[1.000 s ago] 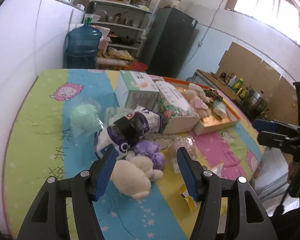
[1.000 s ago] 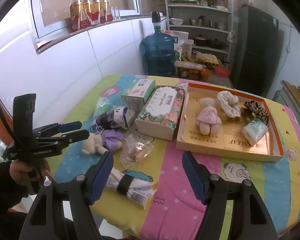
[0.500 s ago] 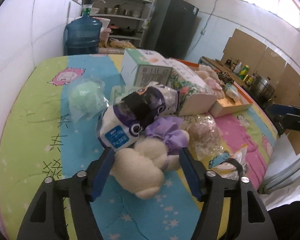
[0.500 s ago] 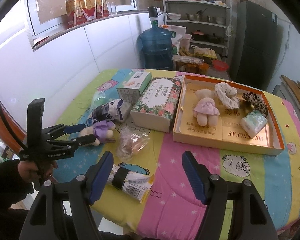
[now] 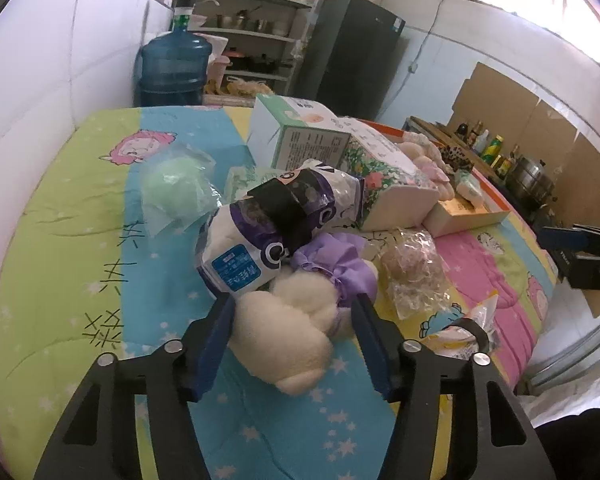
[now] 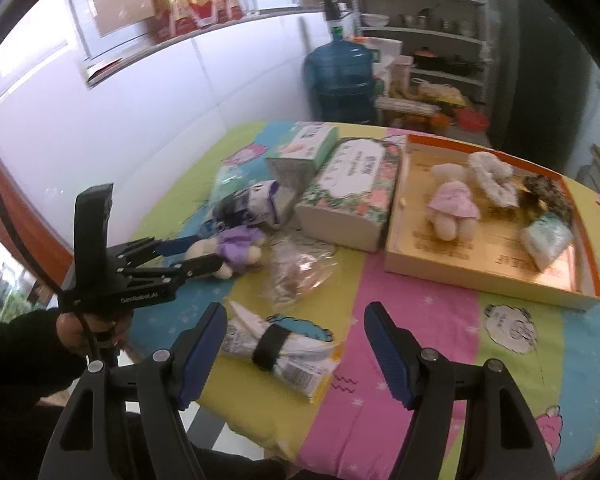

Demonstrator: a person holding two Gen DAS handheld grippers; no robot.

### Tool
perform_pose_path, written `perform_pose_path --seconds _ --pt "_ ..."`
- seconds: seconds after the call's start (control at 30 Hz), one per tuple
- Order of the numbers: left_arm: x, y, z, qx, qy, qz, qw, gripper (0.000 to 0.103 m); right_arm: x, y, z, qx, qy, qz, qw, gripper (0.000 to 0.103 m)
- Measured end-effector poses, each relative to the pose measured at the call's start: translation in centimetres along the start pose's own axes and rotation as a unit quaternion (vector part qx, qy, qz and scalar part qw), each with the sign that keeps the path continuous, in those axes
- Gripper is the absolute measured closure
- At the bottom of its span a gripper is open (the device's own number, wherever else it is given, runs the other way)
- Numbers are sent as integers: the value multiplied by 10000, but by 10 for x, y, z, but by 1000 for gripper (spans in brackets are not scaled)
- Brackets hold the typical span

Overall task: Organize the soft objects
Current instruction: 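Move the left tool to the purple-dress white bear while the right tool moves to the snack packet, then grasp the purple-dress white bear with the left tool while the right tool grasps the yellow-white snack packet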

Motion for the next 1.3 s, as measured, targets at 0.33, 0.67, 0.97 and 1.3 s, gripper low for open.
perform_pose_path --seconds 0.33,0.67,0.97,1.3 --pt "-12 -12 2 -248 -15 128 9996 73 37 -15 5 -890 -770 -421 9922 32" --pt "1 -9 -3 -142 -229 479 9985 48 71 -20 21 -1643 -1666 -774 9692 32" --pt "8 12 2 1134 -396 523 9914 34 97 -30 47 -2363 -2367 -944 9376 32" --pt "14 11 8 1851 -287 39 9823 55 113 -26 49 -2264 -2465 -1007 9369 46"
Point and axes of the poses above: each gripper's, at about its wrist camera, not at the fingertips, and x roughly the way its jaws point, y to its right, z to its underside, the point moved 9 cm from there along x, roughly the way its jaws point, and after that the axes turned 11 degrees about -z, right-handed, at the moved point
